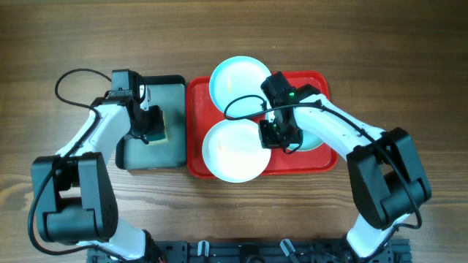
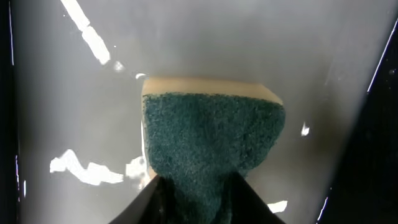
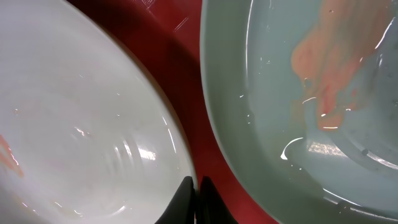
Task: Clean dirty plates on tray and stack at the side
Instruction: 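Lower the left gripper onto the green sponge and grasp it, then lift the sponge with the left gripper toward the white plate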
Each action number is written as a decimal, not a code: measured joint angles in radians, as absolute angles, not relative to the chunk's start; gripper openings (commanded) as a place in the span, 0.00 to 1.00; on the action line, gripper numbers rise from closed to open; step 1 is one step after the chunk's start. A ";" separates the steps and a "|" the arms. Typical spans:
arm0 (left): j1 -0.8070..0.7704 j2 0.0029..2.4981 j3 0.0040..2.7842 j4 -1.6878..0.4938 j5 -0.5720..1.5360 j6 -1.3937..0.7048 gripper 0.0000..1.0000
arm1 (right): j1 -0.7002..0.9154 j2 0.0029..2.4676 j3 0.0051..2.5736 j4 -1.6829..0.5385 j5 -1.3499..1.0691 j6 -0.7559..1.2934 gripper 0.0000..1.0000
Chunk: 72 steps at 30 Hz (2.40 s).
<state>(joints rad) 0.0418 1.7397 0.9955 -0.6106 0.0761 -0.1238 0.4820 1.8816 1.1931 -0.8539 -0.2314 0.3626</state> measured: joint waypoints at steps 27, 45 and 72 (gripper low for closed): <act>0.031 1.744 0.974 -0.600 0.076 -0.109 0.04 | 0.482 1.882 1.193 -0.856 -0.231 0.363 0.06; 0.031 1.334 1.127 -0.683 0.012 -0.106 0.04 | 0.482 1.882 1.193 -0.883 -0.235 0.366 0.22; -0.004 1.356 1.127 -0.892 0.121 -0.155 0.04 | 0.482 1.882 1.187 -0.851 -0.239 0.378 0.04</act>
<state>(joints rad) -0.0036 1.3563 1.1267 -0.8921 0.1215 -0.1555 0.4820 1.8816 1.1866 -0.8509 -0.2394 0.3779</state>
